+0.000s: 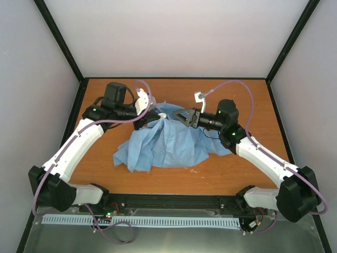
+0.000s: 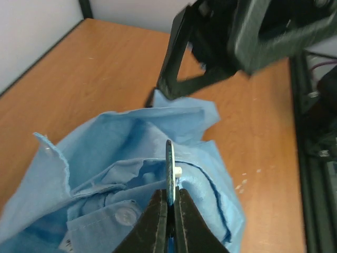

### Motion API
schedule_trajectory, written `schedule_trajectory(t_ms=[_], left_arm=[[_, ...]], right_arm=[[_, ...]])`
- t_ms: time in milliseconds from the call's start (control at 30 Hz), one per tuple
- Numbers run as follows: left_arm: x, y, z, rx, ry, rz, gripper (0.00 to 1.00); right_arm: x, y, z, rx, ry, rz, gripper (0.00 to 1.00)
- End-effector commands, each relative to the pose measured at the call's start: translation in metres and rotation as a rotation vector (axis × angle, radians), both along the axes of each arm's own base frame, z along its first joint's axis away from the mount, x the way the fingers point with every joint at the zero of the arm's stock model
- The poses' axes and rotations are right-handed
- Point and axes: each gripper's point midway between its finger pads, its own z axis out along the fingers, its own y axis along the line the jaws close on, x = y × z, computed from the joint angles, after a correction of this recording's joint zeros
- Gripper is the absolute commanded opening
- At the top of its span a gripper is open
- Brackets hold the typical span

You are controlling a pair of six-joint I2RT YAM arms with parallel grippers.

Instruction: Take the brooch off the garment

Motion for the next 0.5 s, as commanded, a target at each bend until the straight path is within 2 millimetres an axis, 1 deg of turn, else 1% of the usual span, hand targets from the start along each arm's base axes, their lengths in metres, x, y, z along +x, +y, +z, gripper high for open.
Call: schedule_trajectory(t_ms=[0, 167, 333, 467], left_arm=[[-0.031, -0.01, 0.018, -0.064, 0.246, -0.089, 0.01], [-0.04, -0.015, 0.028, -0.126, 0.342, -0.117, 0.01], [-0.044, -0.019, 0.036, -0.168, 0.424, -0.137, 0.01], [-0.05, -0.022, 0.045, -0.208, 0.48, -0.167, 0.01]], right_arm=[[-0.018, 0.003, 0.0, -0.012, -0.156, 0.094, 0.56], [-0.033, 0.005, 0.002, 0.043, -0.211, 0.157, 0.56], [-0.049, 0.01, 0.007, 0.083, -0.256, 0.232, 0.5], [-0.055, 0.013, 0.01, 0.094, -0.277, 0.257, 0.5]])
